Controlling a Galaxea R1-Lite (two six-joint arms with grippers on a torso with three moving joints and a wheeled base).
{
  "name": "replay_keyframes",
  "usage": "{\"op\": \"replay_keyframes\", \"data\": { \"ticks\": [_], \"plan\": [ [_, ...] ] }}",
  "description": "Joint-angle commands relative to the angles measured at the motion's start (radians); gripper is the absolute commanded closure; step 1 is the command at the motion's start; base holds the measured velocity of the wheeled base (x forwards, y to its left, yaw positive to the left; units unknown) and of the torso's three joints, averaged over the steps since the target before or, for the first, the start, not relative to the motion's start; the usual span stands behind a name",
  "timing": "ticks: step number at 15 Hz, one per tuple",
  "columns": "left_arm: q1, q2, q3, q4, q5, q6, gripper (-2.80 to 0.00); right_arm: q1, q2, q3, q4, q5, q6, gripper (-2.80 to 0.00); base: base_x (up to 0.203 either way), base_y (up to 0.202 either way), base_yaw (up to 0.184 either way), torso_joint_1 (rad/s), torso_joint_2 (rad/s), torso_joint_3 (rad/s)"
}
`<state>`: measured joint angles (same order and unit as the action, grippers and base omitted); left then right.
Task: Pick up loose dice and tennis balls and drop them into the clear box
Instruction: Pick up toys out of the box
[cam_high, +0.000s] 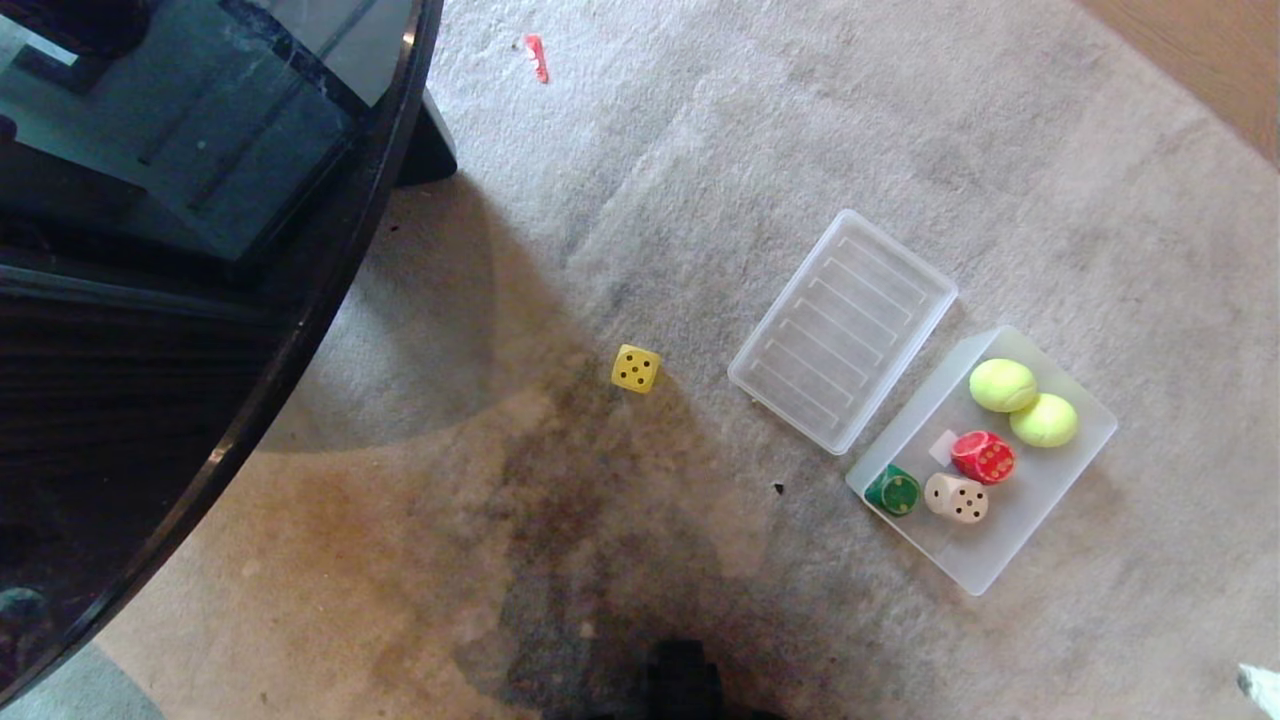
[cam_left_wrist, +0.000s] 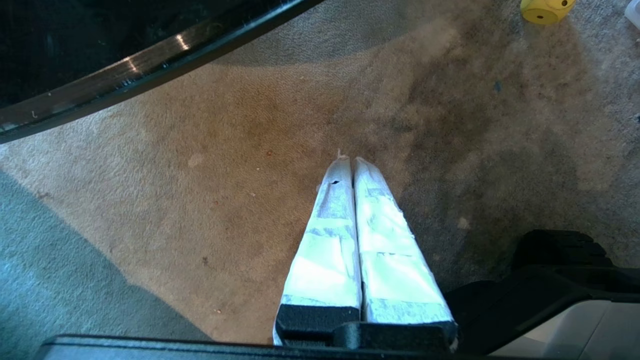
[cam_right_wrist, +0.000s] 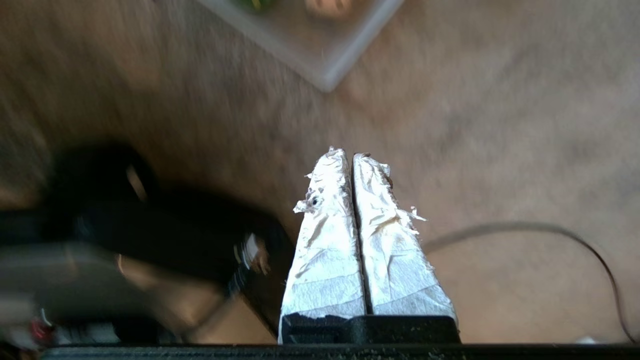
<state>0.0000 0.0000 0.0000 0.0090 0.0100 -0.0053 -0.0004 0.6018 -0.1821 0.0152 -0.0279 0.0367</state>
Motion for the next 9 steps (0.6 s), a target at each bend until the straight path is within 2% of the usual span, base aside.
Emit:
{"op": "replay_keyframes", "data": {
  "ticks": [1, 5, 9],
  "plan": [
    [0.000, 0.000, 0.000, 0.000, 0.001, -0.001, 0.00, -0.001, -0.300, 0.036, 0.155, 0.003, -0.019, 0.00, 0.000, 0.000, 0.000, 0.000, 0.00, 0.000],
    [0.000, 0.000, 0.001, 0.000, 0.001, -0.001, 0.00, -0.001, -0.568, 0.086, 0.208, 0.025, -0.074, 0.00, 0.000, 0.000, 0.000, 0.000, 0.00, 0.000],
    [0.000, 0.001, 0.000, 0.000, 0.001, -0.001, 0.00, -0.001, -0.603, 0.096, 0.216, 0.034, -0.089, 0.00, 0.000, 0.000, 0.000, 0.000, 0.00, 0.000]
  ]
}}
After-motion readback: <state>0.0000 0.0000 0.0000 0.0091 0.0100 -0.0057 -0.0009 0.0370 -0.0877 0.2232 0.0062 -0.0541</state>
